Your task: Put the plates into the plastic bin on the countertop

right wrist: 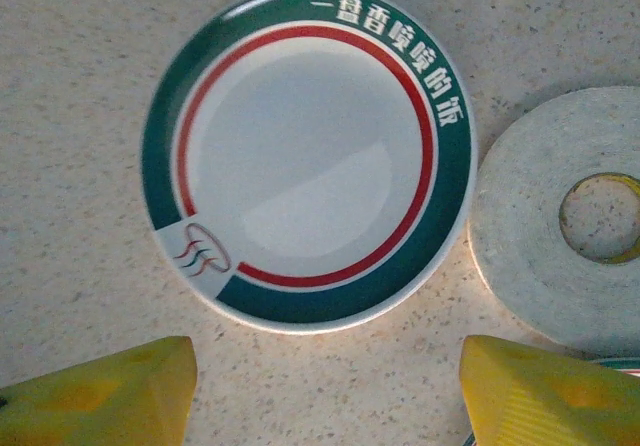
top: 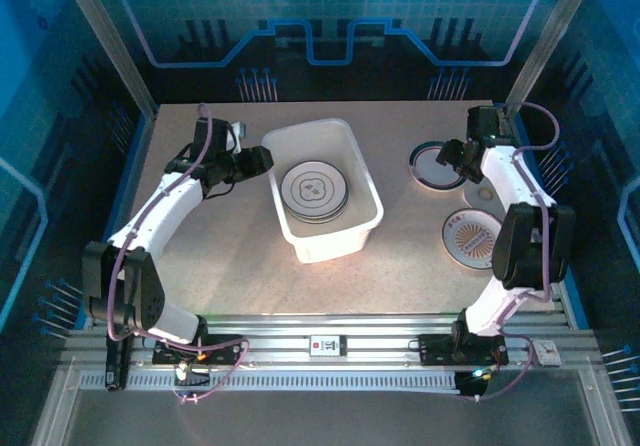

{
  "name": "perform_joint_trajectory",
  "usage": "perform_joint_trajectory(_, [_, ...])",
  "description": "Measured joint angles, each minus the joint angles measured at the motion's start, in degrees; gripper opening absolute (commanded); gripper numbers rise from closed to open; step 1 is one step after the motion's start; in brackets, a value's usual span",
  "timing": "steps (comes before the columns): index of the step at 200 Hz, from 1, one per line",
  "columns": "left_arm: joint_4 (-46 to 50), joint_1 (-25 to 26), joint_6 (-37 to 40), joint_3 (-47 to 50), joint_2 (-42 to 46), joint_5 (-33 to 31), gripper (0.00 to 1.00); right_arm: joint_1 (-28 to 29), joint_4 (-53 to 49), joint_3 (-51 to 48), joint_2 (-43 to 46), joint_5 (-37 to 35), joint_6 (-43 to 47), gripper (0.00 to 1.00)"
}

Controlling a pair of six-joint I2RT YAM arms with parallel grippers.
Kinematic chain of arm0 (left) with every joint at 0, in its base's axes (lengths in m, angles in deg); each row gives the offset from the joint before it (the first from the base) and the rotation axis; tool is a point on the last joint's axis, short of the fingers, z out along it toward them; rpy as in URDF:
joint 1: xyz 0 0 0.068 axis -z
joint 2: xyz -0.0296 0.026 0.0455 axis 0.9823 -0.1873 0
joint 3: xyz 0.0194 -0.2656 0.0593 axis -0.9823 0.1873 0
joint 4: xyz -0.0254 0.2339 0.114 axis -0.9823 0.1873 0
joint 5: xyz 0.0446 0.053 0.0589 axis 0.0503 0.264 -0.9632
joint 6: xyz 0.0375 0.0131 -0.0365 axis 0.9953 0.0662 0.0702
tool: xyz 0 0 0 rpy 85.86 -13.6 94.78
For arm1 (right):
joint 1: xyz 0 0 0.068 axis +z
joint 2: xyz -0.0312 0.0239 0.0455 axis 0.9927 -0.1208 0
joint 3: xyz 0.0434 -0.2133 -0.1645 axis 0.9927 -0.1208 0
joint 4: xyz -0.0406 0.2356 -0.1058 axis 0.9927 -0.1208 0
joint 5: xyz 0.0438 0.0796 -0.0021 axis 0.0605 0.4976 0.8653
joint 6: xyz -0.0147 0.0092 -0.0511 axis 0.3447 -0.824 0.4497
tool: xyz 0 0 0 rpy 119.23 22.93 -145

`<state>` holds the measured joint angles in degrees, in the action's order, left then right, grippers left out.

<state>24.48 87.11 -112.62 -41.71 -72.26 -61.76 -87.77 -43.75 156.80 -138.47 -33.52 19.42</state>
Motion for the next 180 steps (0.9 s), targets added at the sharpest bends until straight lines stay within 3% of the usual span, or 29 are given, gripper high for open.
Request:
perform_joint_trajectory(49, [0.0,0.0,0.0,-1.2,-1.0,-0.9,0.58,-0.2,-2.8,1.3,-5.5,-1.2,-4.9,0.65])
perform_joint_trajectory(180, [-0.1,0.0,0.0,-1.3,-2.5,-1.3,0.58,0.0,-0.3,-6.7,-5.6,-0.3,-29.5,0.63])
